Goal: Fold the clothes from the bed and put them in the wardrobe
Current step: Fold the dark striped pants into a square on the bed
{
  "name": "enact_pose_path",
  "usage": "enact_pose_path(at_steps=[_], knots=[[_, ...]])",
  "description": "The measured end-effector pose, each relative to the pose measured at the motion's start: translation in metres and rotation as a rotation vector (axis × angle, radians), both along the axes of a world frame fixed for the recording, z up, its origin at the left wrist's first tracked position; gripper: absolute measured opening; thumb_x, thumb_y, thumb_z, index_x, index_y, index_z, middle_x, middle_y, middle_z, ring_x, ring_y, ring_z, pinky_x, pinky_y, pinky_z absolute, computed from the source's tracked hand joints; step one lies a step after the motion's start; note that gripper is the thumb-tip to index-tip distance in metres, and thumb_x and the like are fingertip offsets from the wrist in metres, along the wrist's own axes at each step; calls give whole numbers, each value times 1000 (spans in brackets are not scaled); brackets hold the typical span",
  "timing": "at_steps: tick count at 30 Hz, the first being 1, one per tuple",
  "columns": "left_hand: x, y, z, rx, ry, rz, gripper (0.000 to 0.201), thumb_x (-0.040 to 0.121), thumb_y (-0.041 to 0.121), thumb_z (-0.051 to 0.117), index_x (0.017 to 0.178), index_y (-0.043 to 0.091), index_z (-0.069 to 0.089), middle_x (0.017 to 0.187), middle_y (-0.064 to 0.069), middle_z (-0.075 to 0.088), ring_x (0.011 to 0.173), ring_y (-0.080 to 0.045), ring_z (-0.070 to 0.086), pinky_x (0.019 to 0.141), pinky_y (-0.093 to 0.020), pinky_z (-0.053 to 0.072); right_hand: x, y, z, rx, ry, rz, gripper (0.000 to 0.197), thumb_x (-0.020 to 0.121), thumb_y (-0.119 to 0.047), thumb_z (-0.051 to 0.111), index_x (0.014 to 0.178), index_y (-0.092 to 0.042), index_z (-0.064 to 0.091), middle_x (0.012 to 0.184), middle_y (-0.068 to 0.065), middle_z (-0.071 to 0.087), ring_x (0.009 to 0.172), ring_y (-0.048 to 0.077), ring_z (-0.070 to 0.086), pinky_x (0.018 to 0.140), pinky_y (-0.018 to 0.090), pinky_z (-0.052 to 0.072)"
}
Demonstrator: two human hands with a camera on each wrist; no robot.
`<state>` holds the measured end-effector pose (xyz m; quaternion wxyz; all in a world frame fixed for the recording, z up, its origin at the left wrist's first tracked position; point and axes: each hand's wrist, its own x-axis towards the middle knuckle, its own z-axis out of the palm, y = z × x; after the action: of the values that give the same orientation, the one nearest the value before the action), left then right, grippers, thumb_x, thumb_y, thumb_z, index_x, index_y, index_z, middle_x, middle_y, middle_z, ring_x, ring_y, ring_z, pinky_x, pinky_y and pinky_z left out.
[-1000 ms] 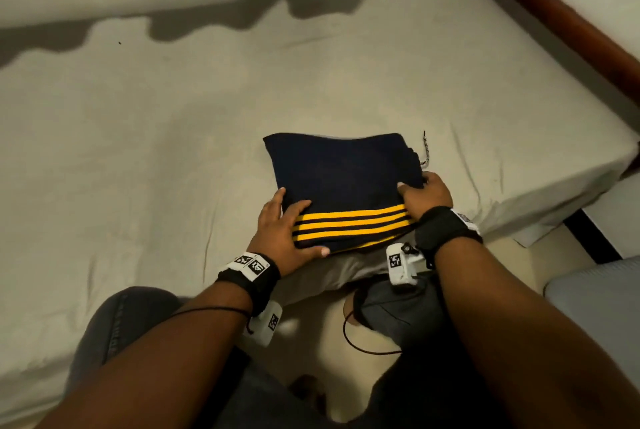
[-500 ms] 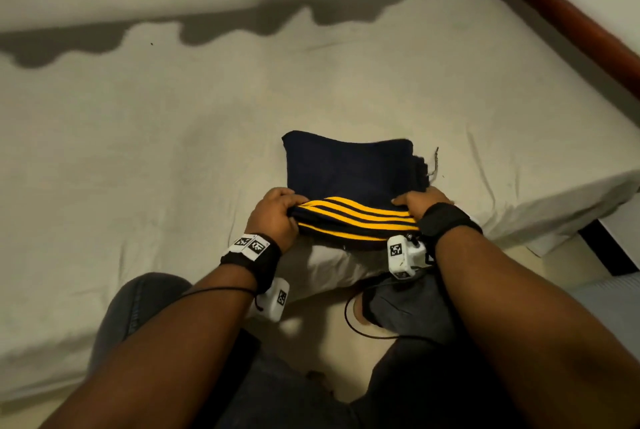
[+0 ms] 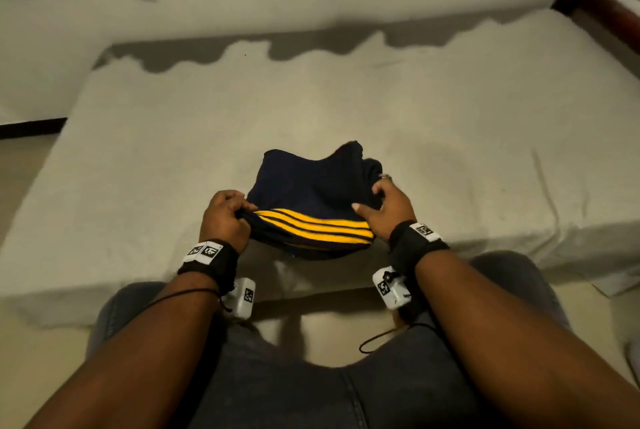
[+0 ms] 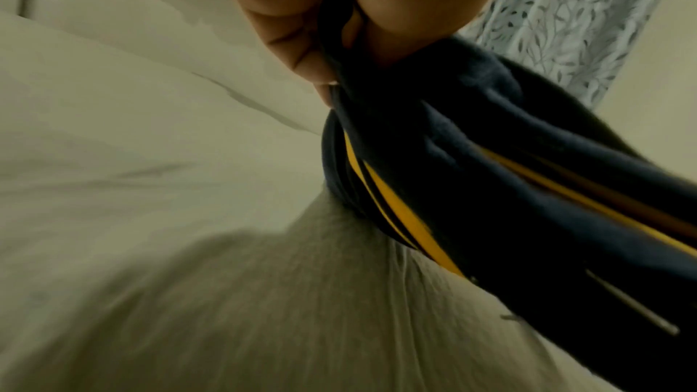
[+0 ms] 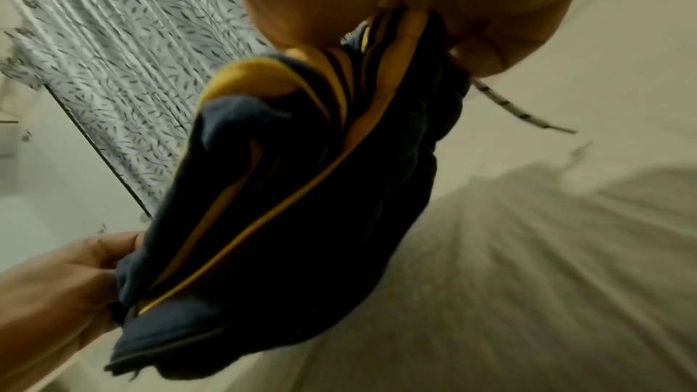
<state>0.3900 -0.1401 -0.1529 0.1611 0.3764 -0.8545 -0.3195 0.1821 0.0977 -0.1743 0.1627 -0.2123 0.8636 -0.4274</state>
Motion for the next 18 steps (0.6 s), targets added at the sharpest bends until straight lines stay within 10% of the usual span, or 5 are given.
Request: enact_pose_path(at_steps=[5,12,18], knots=[[42,-6,1,-24,224,44,48,66,-13,49,94,11,79,127,-7,54,104,-12,55,93,2,33,4,-21,15,-117,-5,-73,36,82,-28,82,102,-17,55,101,2,63,90,24,62,81,35,53],[66,-8,-49,196,-530,-166,92,76,34,88,153,33,38,166,-11,15,146,-31,37,119,-35,32,20,-25,-8,431,-300,-169,84,79,-47,77,149,-26,34,142,17,43,124,43,53,107,51,46],[50,-8,-44,101,-365,-241,42,80,6,77,117,25,70,156,-8,35,138,-29,45,113,-29,35,49,-32,-6,342,-137,-125,81,89,-14,65,155,-34,23,132,13,35,103,38,59,97,43,51]])
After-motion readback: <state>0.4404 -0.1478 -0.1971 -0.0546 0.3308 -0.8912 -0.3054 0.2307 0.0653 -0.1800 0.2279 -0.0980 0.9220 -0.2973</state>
